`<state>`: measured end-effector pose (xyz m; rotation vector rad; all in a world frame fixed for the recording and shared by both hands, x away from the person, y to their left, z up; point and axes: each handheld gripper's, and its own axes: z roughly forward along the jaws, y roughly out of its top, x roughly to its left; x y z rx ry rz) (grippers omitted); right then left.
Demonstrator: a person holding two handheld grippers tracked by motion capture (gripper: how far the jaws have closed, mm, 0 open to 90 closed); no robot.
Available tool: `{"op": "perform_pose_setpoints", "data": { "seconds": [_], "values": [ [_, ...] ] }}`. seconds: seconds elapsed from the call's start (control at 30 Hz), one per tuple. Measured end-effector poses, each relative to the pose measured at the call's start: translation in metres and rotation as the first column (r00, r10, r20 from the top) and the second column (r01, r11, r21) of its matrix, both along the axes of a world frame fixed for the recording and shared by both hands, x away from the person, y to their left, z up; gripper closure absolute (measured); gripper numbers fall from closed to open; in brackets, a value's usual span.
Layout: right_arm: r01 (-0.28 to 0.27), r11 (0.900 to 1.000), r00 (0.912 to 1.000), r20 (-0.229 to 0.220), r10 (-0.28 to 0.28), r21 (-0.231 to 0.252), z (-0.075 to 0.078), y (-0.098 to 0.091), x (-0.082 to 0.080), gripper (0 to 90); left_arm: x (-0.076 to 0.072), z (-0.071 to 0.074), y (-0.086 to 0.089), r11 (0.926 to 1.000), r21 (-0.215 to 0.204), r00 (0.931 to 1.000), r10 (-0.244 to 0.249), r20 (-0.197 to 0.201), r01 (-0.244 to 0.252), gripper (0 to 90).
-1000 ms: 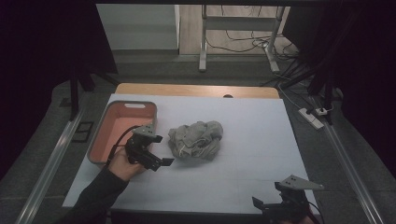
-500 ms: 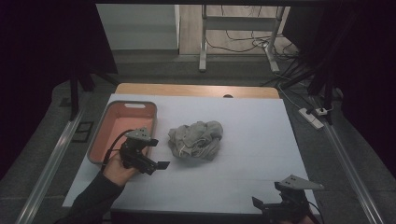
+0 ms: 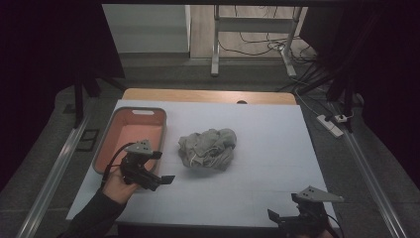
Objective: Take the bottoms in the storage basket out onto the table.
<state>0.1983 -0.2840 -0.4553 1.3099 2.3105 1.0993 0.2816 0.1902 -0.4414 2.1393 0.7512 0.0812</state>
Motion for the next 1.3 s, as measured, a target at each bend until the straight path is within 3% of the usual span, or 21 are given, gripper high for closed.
{"op": "perform_pose_setpoints", "data": {
  "seconds": [1.3],
  "values": [
    [-0.011, 0.9999, 0.9999, 0.001, 0.011, -0.011, 0.000, 0.002, 0.000, 0.9, -0.037, -0.004, 0.033, 0.9965, -0.021, 0.9967, 0.082, 0.002, -0.081, 0.0]
  ]
}}
